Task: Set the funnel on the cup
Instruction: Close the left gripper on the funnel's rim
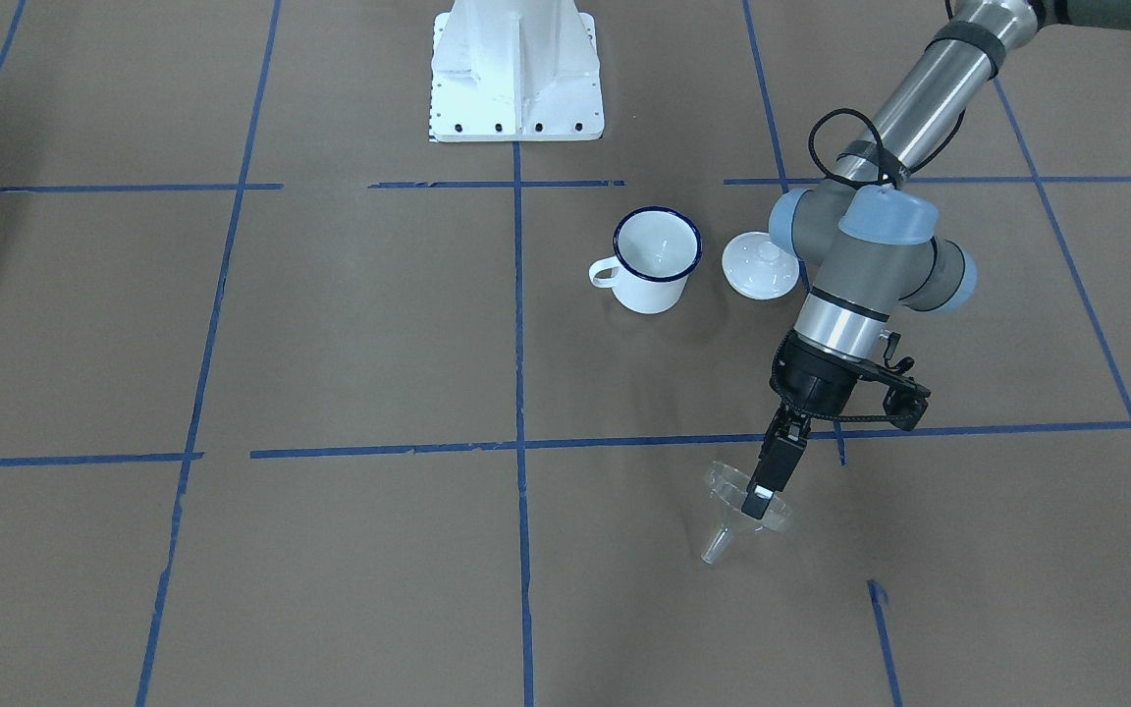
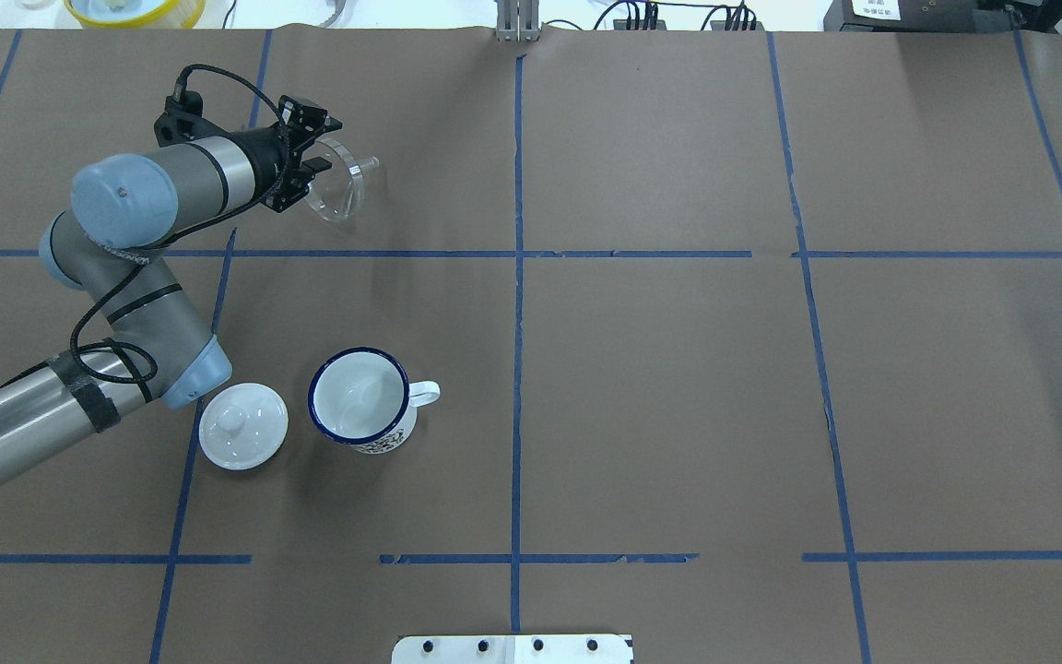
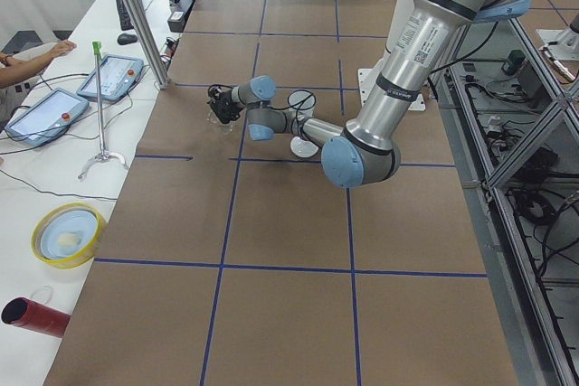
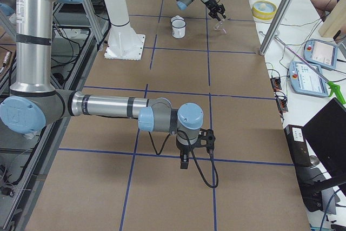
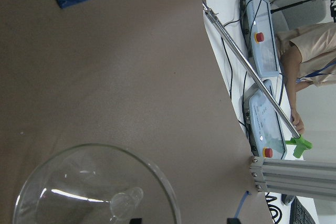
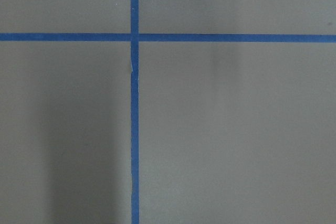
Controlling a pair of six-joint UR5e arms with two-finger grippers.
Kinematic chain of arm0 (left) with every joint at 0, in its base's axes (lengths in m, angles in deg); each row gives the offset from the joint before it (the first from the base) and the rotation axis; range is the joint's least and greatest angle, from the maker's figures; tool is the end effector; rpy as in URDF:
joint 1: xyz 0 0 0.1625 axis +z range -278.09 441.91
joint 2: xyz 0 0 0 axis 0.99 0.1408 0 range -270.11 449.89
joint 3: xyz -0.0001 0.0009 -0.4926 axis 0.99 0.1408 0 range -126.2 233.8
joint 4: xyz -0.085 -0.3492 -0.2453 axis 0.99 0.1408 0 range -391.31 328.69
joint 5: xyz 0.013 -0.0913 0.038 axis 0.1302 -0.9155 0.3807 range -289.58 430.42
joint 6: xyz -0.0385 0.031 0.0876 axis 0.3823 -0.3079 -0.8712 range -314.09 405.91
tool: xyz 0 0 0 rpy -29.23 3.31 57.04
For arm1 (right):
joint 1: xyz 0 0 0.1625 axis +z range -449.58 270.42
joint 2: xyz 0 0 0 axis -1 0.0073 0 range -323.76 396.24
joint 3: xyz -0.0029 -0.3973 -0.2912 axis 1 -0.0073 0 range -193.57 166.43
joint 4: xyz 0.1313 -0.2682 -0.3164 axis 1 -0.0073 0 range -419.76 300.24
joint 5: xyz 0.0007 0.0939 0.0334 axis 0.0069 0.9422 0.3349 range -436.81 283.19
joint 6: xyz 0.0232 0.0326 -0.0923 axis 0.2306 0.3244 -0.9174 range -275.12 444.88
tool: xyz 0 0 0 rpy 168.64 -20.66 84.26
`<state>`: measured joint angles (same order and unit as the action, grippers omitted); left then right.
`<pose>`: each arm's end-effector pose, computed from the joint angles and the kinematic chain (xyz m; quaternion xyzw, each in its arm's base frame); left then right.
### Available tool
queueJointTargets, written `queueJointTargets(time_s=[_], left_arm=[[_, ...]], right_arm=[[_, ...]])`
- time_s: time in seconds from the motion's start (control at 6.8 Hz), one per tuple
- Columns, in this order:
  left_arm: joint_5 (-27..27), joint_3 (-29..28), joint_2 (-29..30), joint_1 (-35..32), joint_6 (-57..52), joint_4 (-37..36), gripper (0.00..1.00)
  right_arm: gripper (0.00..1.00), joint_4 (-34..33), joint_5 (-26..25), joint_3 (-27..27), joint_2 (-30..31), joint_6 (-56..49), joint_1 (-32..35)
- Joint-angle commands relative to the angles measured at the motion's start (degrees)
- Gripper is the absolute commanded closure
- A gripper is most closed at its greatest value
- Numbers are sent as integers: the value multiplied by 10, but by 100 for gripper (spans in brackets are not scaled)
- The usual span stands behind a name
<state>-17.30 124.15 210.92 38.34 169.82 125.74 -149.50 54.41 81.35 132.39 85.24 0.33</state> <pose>0.4694 -0.6360 0.4253 0.0685 0.6286 -0.4946 0.5963 0.0663 -0.4597 0.7384 -0.0093 -0.3519 0.0052 0.9360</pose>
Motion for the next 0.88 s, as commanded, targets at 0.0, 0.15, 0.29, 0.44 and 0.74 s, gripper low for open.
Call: queueJointTargets(time_s=[0.0, 0.15, 0.29, 0.44, 0.74], left_arm=[[0, -9, 4, 1, -1, 2, 39], [0, -23, 10, 1, -2, 7, 42], [0, -30, 13, 1, -2, 20, 53], [0, -30, 14, 1, -2, 21, 84], [0, -18, 16, -2, -6, 21, 100]], right_arm=[[0, 0, 0, 0, 0, 0, 0], [0, 0, 0, 0, 0, 0, 0], [0, 0, 0, 0, 0, 0, 0], [0, 0, 0, 0, 0, 0, 0], [0, 0, 0, 0, 0, 0, 0]])
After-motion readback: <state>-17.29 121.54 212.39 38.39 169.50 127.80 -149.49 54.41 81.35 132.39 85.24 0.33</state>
